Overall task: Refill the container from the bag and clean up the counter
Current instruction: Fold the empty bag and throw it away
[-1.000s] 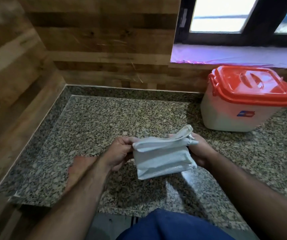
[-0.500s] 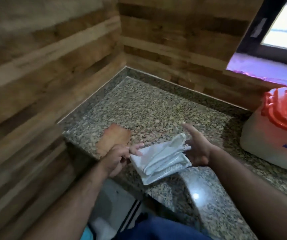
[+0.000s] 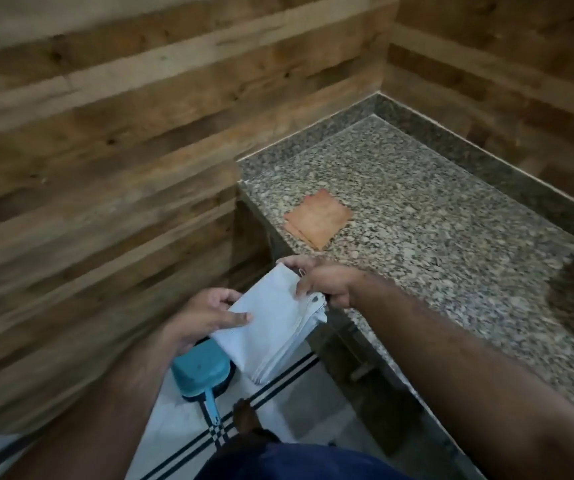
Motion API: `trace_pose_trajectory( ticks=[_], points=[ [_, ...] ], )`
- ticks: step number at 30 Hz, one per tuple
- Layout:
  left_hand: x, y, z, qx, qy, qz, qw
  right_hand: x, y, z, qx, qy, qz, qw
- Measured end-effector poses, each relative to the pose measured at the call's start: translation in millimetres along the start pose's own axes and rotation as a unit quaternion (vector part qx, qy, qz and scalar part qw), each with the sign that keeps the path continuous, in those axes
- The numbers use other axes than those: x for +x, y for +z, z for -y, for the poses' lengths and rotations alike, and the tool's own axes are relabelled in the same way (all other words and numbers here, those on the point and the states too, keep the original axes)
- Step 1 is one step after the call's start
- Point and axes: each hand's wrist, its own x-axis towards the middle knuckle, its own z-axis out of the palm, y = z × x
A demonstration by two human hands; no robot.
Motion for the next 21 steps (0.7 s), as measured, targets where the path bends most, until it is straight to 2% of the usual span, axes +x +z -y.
trace_pose_trajectory(
  ticks=[5,10,15,17,21],
  points=[
    [-38.5,-34.6,18.8,0.033,0.004,-0.017,0.999,31.8,62.8,26.6,-0.109,-0.003,0.014,0.994],
    [-53.4,-87.8,80.8,-0.060,0.017,-0.109,0.992,95.9,128.1,31.4,-0.163,-0.023,-0.017,0.986],
    [-54.9,-139.1,168.3,-0.123,-0.036,-0.224,0.966,164.7,198.4,16.3,-0.201,-0.025,-0.083,0.976],
    [-54.7,-156.6,200.1,-0.146,-0.071,-0.263,0.951,191.8,221.4,0.8,-0.212,0.000,-0.109,0.971],
    [-43.1,-186.8,259.6,-0.189,-0.140,-0.316,0.919,256.0,247.9,-60.9,-0.235,0.103,-0.146,0.955]
  ],
)
